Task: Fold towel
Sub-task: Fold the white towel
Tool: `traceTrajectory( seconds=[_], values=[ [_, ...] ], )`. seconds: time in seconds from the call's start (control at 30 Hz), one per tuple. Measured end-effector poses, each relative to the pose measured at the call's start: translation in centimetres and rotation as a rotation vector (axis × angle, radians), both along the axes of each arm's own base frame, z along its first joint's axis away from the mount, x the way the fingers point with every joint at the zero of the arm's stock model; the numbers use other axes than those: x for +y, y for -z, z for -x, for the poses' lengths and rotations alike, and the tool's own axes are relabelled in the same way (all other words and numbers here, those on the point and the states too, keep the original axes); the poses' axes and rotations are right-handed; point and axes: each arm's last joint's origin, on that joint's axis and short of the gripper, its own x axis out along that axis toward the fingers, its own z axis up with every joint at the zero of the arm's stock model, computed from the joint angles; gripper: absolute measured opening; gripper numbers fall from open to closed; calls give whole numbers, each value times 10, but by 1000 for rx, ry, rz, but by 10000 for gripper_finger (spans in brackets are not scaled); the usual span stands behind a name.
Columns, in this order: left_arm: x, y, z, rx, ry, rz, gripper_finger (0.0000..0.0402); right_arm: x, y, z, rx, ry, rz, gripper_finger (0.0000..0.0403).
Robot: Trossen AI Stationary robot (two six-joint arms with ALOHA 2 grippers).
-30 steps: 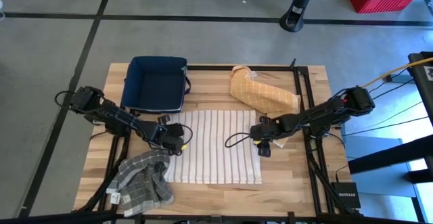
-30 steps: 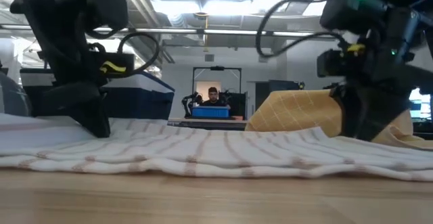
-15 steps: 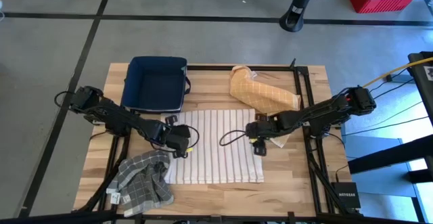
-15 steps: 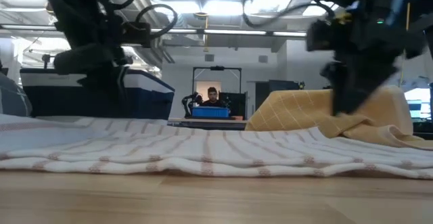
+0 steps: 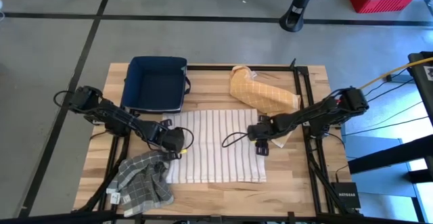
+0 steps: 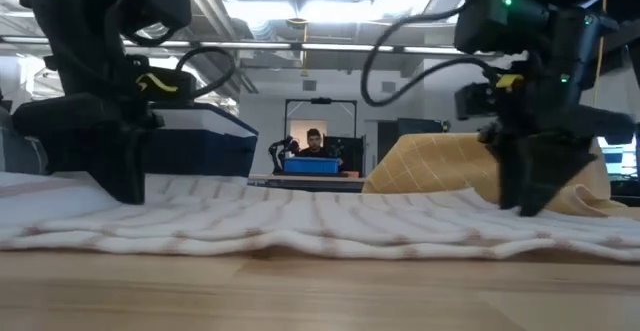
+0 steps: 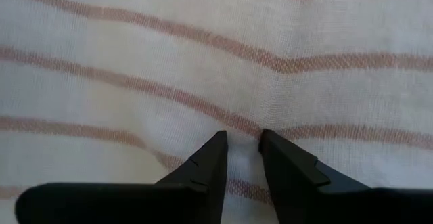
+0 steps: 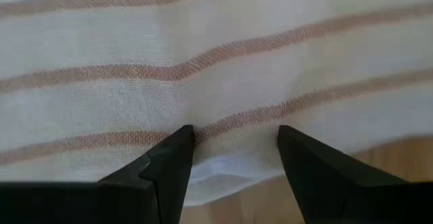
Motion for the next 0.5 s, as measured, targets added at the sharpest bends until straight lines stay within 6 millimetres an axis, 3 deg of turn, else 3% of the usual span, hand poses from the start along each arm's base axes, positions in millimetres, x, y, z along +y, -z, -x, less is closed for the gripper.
traceTrajectory(
  seconds=[0.23, 0.4, 0.5],
  values=[
    [1, -21, -22, -70, 51, 34, 99, 0, -5, 4, 1, 36, -43, 220],
    [4, -48, -36, -103, 105, 18, 159, 0, -5, 3, -14, 53, -32, 220],
    [3, -77, -41, -102, 114, 116, 199, 0, -5, 3, -24, 74, -29, 220]
  ],
)
